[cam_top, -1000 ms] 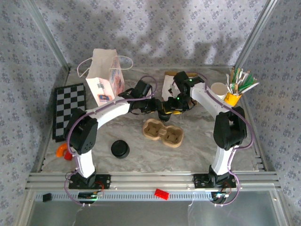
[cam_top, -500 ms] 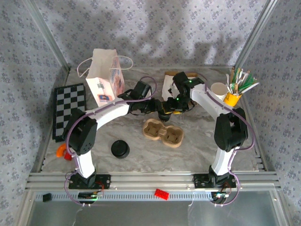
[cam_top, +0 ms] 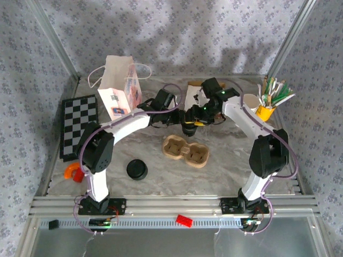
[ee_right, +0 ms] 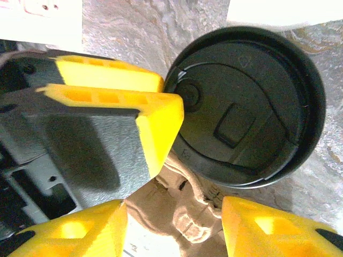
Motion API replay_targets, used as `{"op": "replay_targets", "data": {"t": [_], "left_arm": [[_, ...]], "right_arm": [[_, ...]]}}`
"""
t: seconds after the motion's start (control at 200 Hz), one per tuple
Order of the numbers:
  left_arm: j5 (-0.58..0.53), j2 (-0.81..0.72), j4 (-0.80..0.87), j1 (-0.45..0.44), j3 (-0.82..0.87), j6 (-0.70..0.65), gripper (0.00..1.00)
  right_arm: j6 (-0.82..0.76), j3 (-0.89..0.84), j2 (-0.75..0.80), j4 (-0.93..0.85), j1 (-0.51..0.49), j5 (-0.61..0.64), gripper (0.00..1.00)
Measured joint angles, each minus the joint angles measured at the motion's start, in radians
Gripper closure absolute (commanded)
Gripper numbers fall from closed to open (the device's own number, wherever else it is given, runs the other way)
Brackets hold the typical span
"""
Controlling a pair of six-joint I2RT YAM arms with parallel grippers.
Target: Pack the takeout coffee
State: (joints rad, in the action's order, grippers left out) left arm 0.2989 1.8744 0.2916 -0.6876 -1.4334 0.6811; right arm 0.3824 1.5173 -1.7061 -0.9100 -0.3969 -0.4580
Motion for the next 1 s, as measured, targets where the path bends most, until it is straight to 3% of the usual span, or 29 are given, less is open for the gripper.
{"op": "replay_targets", "data": {"t": [0.15, 0.33, 0.72, 1.0], "left_arm": [[0.001, 0.000, -0.005, 0.000, -0.009, -0.033, 0.51], [-0.005, -0.010, -0.011, 0.000, -0.011, -0.047, 0.50], [-0.030, -0.026, 0.020, -0.016, -0.011, 0.068, 0.63], [-0.043, -0.005, 0.057, -0.020, -0.025, 0.079, 0.68]], "right_arm": [[0.019, 0.000, 0.026, -0.002, 0.044, 0.003, 0.49], [0.029, 0.008, 0.018, -0.020, 0.101, 0.043, 0.54], [-0.022, 0.145, -0.156, -0.097, 0.106, 0.074, 0.70], [-0.035, 0.152, -0.174, -0.108, 0.101, 0.068, 0.84]]}}
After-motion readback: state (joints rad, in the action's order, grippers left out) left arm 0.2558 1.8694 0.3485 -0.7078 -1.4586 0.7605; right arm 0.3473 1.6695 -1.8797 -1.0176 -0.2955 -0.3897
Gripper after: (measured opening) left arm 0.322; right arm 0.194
